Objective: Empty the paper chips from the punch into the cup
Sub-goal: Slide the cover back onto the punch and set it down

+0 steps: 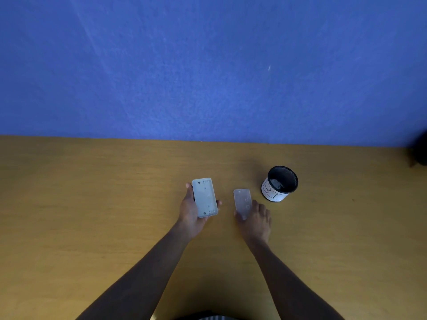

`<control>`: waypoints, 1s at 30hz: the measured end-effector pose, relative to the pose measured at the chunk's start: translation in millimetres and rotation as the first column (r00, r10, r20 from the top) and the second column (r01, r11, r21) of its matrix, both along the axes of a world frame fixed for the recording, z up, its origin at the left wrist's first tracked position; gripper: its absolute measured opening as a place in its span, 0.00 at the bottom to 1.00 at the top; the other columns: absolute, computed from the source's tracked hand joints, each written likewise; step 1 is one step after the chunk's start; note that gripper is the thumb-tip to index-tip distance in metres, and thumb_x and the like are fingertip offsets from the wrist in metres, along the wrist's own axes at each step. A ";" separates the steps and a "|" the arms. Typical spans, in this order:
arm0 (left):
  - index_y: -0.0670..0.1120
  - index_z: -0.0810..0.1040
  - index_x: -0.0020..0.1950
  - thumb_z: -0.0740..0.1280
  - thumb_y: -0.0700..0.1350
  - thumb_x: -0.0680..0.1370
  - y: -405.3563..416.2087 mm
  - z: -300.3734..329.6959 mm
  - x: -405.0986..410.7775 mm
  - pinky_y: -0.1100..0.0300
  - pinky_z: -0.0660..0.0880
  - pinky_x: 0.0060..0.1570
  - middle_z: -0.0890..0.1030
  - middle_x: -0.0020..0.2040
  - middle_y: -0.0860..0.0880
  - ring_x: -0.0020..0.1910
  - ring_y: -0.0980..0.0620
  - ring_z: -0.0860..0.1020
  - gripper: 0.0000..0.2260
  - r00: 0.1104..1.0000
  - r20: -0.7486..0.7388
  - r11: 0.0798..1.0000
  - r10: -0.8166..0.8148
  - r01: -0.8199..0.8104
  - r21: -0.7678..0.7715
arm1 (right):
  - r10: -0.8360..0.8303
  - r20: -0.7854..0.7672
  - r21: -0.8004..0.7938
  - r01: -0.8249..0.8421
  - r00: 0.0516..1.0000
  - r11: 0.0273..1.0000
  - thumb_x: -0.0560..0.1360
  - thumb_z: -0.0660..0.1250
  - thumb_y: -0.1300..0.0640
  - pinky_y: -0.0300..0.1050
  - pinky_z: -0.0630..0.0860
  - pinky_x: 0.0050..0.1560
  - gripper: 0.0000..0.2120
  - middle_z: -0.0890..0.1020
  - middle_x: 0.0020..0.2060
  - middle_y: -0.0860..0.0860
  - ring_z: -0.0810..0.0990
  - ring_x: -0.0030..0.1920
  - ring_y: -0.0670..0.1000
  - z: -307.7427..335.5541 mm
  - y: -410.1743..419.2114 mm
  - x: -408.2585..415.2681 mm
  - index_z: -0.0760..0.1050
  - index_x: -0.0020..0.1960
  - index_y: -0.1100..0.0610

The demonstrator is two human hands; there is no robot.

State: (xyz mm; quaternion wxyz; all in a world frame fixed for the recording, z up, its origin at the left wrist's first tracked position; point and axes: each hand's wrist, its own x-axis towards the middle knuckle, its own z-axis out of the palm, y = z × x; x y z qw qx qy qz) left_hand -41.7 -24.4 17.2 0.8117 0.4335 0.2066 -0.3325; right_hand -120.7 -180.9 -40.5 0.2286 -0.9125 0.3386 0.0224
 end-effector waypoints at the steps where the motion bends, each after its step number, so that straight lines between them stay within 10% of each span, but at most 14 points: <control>1: 0.41 0.73 0.68 0.52 0.64 0.79 -0.3 -0.6 -0.9 0.50 0.78 0.41 0.78 0.45 0.41 0.36 0.41 0.81 0.31 1.000 0.000 1.000 0.002 -0.002 0.007 | -0.015 -0.009 0.024 0.015 1.000 1.000 0.74 0.68 0.45 0.55 0.71 0.62 0.30 0.74 0.62 0.58 0.72 0.62 0.59 1.6 0.5 1.3 0.65 0.69 0.59; 15: 0.43 0.77 0.57 0.52 0.63 0.80 -7.6 -3.4 -13.8 0.49 0.76 0.42 0.78 0.41 0.42 0.36 0.42 0.79 0.26 0.999 -0.016 0.999 0.043 -0.042 0.028 | 0.040 0.286 0.270 -0.120 0.957 0.955 0.79 0.59 0.60 0.52 0.77 0.45 0.13 0.81 0.52 0.58 0.80 0.50 0.59 26.3 17.1 0.7 0.70 0.63 0.60; 22: 0.44 0.77 0.55 0.48 0.63 0.81 -8.2 -6.7 -13.6 0.51 0.75 0.41 0.81 0.37 0.44 0.36 0.45 0.79 0.27 1.000 0.012 0.996 0.020 -0.021 0.083 | 0.215 0.465 0.162 -0.321 0.859 0.933 0.79 0.58 0.62 0.49 0.75 0.45 0.18 0.77 0.57 0.56 0.78 0.48 0.54 62.4 36.0 9.6 0.69 0.68 0.58; 30: 0.42 0.80 0.51 0.50 0.64 0.80 -7.2 -6.5 -13.5 0.53 0.75 0.44 0.84 0.38 0.45 0.42 0.47 0.80 0.29 0.997 0.004 0.997 0.071 -0.072 0.016 | 0.510 0.300 -0.053 -0.520 0.806 0.853 0.74 0.58 0.60 0.54 0.81 0.48 0.31 0.71 0.69 0.51 0.76 0.62 0.54 79.3 53.3 2.6 0.59 0.76 0.51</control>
